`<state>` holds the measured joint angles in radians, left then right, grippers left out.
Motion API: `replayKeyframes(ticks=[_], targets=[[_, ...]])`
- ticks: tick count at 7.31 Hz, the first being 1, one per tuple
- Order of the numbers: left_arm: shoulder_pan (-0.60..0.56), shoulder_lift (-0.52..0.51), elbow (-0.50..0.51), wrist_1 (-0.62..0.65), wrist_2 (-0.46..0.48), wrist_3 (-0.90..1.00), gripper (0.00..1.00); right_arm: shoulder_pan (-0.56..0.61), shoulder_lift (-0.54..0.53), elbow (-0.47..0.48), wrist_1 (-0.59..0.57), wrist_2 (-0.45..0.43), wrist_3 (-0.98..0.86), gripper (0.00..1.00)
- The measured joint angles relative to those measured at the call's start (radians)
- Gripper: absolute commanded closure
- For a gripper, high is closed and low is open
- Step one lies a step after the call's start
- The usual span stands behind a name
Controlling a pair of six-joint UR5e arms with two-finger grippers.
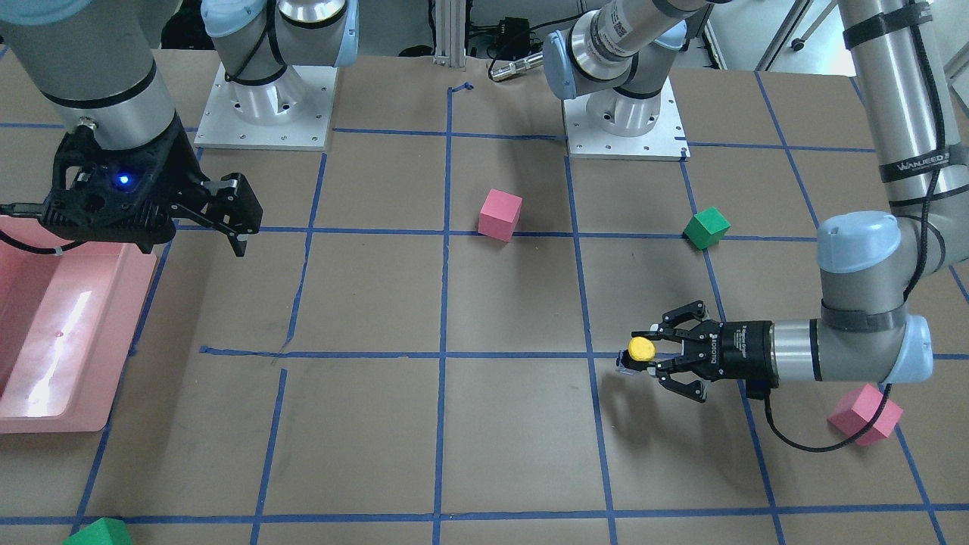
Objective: Align button upright
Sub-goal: 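Rotate the left wrist to turn the held switch cap-down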
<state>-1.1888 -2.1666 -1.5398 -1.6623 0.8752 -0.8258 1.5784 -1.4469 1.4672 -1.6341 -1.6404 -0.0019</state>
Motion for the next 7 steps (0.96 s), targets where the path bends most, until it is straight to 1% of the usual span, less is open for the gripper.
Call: replayKeyframes(ticks=[2, 4, 7], targets=[[-0.001, -0.030, -0.001, 0.061, -0.023, -0.020, 1.00, 0.001, 0.006, -0.001, 0.010, 0.008, 0.043, 0.00], [-0.003, -0.040, 0.000, 0.071, -0.076, -0.073, 1.00, 0.002, 0.008, 0.004, 0.012, 0.024, 0.050, 0.00], [-0.007, -0.043, -0.004, 0.076, -0.100, -0.112, 1.00, 0.003, 0.008, 0.011, 0.014, 0.025, 0.046, 0.00]])
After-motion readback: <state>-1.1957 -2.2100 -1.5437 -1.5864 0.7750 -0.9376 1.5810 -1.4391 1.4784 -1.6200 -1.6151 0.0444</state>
